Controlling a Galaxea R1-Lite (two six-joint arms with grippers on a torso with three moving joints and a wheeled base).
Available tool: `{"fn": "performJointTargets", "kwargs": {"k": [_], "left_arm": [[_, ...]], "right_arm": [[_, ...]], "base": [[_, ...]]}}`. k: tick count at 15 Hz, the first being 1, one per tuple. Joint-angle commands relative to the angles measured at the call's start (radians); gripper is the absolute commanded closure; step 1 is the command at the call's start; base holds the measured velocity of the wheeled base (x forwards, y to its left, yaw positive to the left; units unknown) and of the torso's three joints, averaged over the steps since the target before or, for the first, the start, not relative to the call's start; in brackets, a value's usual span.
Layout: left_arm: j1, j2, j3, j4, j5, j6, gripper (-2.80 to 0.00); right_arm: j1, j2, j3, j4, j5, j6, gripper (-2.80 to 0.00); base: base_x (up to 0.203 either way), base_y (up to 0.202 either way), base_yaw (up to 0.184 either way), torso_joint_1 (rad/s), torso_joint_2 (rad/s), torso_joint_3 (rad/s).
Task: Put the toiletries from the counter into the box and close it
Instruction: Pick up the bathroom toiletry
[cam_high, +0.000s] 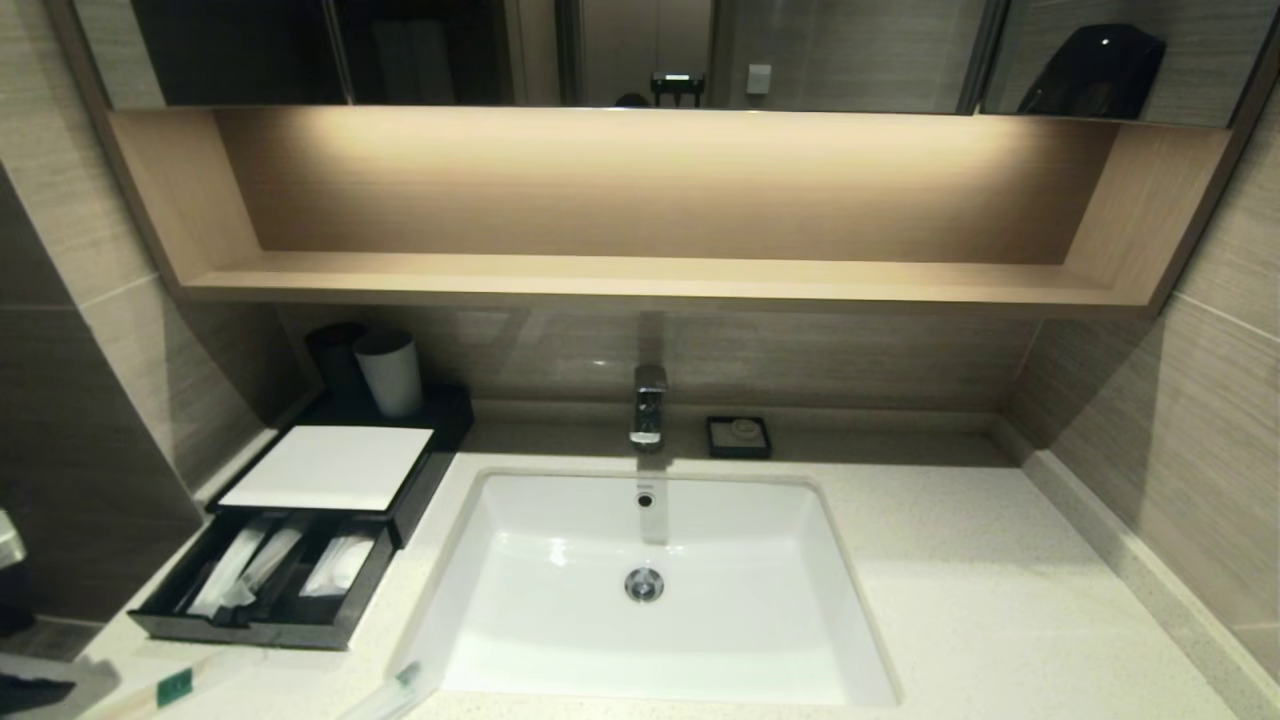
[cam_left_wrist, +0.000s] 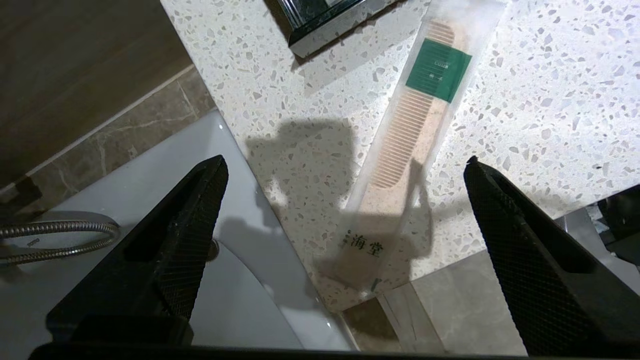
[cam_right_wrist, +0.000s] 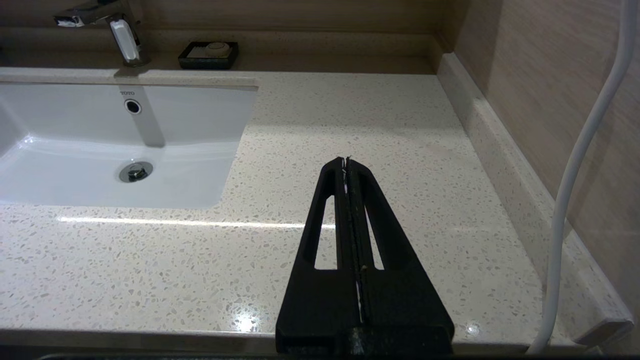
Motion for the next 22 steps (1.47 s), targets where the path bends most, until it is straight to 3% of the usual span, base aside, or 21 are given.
{"fn": "performJointTargets", "kwargs": {"k": [1, 8, 22], "left_arm": [[-0.004, -0.024, 0.008, 0.003, -0.001, 0.011, -2.8], [-0.004, 0.026, 0.023, 0.004, 0.011, 0.087, -2.8], [-0.003, 0.084, 0.032, -0.003, 0.028, 0.133, -2.8]], "right_arm": [[0.0, 0.0, 0.0, 0.0, 0.0, 0.0, 0.0], [0.0, 0.0, 0.0, 0.0, 0.0, 0.0, 0.0], [0.0, 0.0, 0.0, 0.0, 0.0, 0.0, 0.0]], "base": [[0.0, 0.0, 0.0, 0.0, 0.0, 0.0], [0.0, 0.0, 0.0, 0.0, 0.0, 0.0], [0.0, 0.0, 0.0, 0.0, 0.0, 0.0]]}}
